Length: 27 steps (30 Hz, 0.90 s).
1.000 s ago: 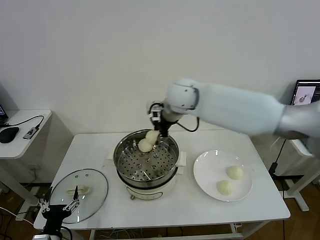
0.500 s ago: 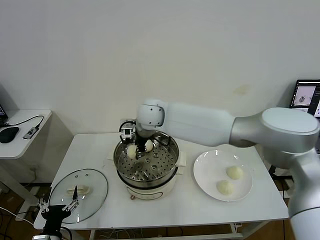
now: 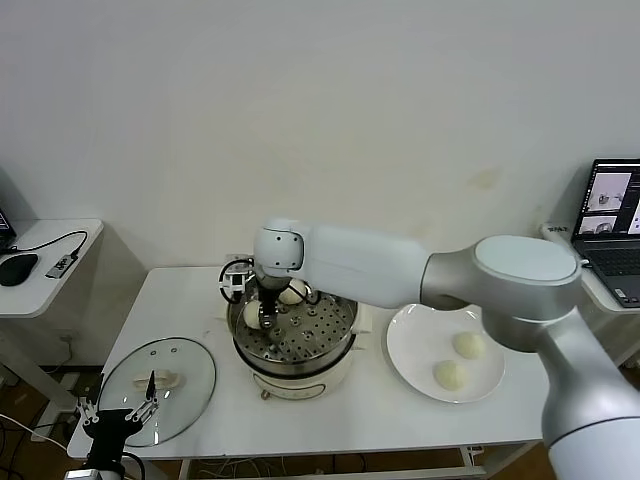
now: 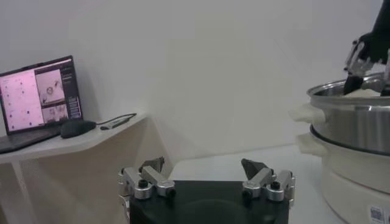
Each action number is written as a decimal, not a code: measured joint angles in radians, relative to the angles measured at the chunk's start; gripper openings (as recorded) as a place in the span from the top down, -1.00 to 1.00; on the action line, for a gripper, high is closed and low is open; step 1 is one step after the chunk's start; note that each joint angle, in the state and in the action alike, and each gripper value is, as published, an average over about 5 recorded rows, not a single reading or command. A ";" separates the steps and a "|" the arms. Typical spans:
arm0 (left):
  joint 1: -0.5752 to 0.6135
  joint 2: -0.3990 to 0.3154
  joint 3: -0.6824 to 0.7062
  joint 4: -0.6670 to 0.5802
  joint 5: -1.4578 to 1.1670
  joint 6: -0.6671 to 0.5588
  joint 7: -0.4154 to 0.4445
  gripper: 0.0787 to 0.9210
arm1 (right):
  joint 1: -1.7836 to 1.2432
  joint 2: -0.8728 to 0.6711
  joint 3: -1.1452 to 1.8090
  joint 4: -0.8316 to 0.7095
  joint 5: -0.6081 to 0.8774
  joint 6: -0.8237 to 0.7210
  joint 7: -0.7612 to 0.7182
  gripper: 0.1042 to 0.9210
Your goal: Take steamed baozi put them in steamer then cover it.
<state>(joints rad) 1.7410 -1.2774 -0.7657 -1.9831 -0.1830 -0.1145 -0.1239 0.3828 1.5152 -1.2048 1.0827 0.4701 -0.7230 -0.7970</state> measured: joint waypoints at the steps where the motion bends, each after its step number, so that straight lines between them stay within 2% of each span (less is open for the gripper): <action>1: 0.000 0.000 0.000 0.000 0.000 0.000 0.000 -0.77 | -0.001 0.000 0.002 -0.002 -0.004 0.000 -0.002 -0.47; 4: 0.001 0.000 0.000 0.000 0.000 0.000 0.000 -0.77 | 0.003 -0.006 0.008 0.001 -0.013 0.000 -0.012 -0.65; 7: 0.002 0.000 0.000 -0.001 0.000 0.000 0.000 -0.77 | 0.020 -0.027 0.010 0.023 -0.019 -0.001 -0.030 -0.74; 16: -0.004 0.010 -0.003 -0.001 -0.001 0.002 0.000 -0.77 | 0.144 -0.184 -0.012 0.191 -0.019 0.021 -0.118 -0.76; 27: 0.003 0.012 -0.001 -0.010 0.006 0.008 0.001 -0.77 | 0.237 -0.513 -0.031 0.436 -0.108 0.121 -0.275 -0.76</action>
<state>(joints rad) 1.7437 -1.2653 -0.7662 -1.9929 -0.1772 -0.1069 -0.1230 0.6203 1.0025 -1.2359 1.5187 0.3622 -0.6024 -1.0722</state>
